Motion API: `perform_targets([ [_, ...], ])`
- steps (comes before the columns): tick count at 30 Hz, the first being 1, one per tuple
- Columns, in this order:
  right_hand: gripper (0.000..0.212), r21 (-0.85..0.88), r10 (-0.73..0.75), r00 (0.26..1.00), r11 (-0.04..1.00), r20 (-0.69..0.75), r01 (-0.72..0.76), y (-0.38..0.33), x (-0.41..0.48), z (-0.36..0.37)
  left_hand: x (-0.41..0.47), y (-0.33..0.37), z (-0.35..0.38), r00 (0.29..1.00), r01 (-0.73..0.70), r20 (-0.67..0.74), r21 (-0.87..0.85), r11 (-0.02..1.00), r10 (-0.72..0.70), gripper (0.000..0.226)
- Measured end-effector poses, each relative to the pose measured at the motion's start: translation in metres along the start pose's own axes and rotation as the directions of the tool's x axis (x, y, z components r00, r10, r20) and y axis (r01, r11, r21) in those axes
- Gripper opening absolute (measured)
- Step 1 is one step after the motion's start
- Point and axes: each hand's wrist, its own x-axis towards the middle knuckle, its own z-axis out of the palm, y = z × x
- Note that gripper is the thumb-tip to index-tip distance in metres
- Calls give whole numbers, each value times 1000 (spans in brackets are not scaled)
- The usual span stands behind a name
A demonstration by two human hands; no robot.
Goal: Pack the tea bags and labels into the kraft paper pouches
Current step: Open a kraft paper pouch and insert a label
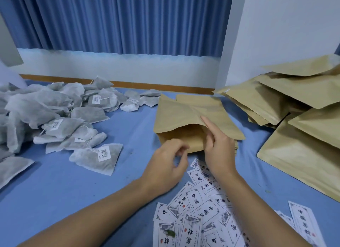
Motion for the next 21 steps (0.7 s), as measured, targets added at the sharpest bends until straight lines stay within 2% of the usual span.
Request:
perform_targets([
  [1, 54, 11, 14, 1000, 1000, -16, -14, -3, 4, -1, -5, 4, -6, 986, 129, -86, -122, 984, -140, 8],
  [3, 53, 72, 76, 996, 995, -40, -73, -7, 15, -3, -5, 9, -16, 858, 389, -170, -401, 829, -485, 38],
  [5, 53, 149, 135, 990, 980, -28, -129, -11, 22, -7, -1, 9, -24, 707, 524, -85, -604, 601, -702, 64],
  [6, 55, 166, 139, 990, 976, 3, -138, -14, 22, -8, 2, 8, -27, 665, 548, 11, -687, 477, -747, 72],
  [7, 58, 173, 120, 992, 977, 44, -126, -17, 21, -9, 4, 6, -29, 651, 544, 120, -762, 352, -749, 79],
  [9, 62, 212, 61, 989, 973, 133, -89, -21, 18, -8, 8, 1, -33, 667, 544, 343, -831, 118, -662, 88],
  [10, 62, 239, 38, 982, 967, 187, -83, -23, 14, -7, 9, -1, -35, 676, 570, 435, -820, 48, -595, 85],
  [12, 61, 250, -34, 951, 967, 307, -46, -23, 7, -4, 14, -9, -39, 667, 581, 502, -813, -38, -551, 73],
  [14, 61, 223, -128, 892, 974, 433, 31, -15, -1, -4, 17, -20, -43, 588, 535, 460, -838, -107, -666, 53],
  [15, 58, 229, -148, 858, 973, 492, 37, -10, -5, -5, 17, -26, -44, 539, 511, 435, -849, -131, -721, 44],
  [17, 45, 276, -145, 826, 961, 545, -13, -6, -12, -9, 15, -35, -46, 496, 485, 397, -864, -132, -772, 33],
  [19, 37, 325, -44, 904, 940, 426, -107, -14, -15, -10, 13, -38, -48, 492, 483, 389, -866, -128, -779, 27],
  [20, 43, 323, 84, 945, 927, 315, -190, -17, -15, -7, 13, -37, -48, 490, 485, 390, -865, -128, -779, 26],
  [21, 51, 301, 243, 945, 904, 220, -302, -22, -13, -5, 12, -37, -47, 494, 487, 392, -864, -126, -776, 26],
])
